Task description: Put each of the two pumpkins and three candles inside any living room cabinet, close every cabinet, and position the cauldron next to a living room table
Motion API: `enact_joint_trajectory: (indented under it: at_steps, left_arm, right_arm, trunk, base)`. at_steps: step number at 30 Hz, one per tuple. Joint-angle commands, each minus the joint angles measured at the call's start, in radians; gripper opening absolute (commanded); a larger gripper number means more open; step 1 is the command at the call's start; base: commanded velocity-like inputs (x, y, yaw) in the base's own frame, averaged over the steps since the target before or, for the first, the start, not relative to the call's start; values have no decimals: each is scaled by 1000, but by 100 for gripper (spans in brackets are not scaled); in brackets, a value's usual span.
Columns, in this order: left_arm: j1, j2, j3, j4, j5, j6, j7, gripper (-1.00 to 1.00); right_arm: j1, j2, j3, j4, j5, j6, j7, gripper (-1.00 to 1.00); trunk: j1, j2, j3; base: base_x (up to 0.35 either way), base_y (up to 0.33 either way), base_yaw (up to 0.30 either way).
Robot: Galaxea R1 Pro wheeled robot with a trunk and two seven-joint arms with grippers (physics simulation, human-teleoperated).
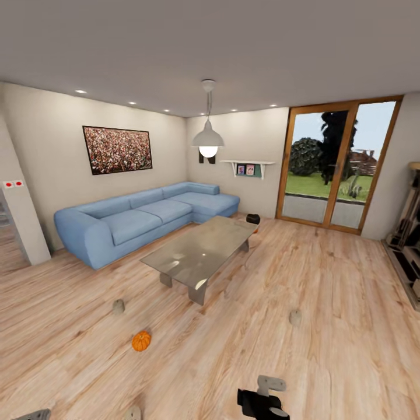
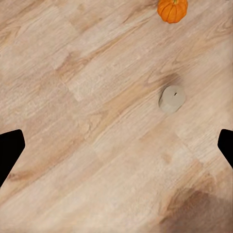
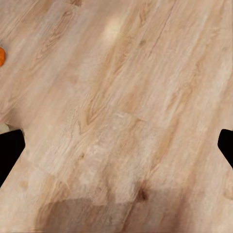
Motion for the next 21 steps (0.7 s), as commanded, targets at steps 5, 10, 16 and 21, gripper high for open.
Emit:
enact_joint_trajectory:
  at_steps: [5,10,16,21]
  left_arm:
    - [-3,-1,3,7,2,-56,-8,100]
    - [-3,-2,2,9,0,-68,-11,100]
    - [-2,-2,2,10,0,-71,-14,100]
    - [-2,-2,1,10,-1,-72,-15,100]
  right_arm:
    - [0,2,8,1,0,5,14,100]
    - [1,7,20,5,5,5,-51,100]
    - [1,10,64,6,7,5,-85,100]
    - [1,10,138,27,8,-8,-87,100]
  trunk:
    - [0,-1,-2]
    - [0,-1,-6]
    - [0,-1,-13]
    - [0,-1,-16]
  base:
    - [0,57,192]
    - [0,223,220]
    - [0,266,174]
    - [0,273,58]
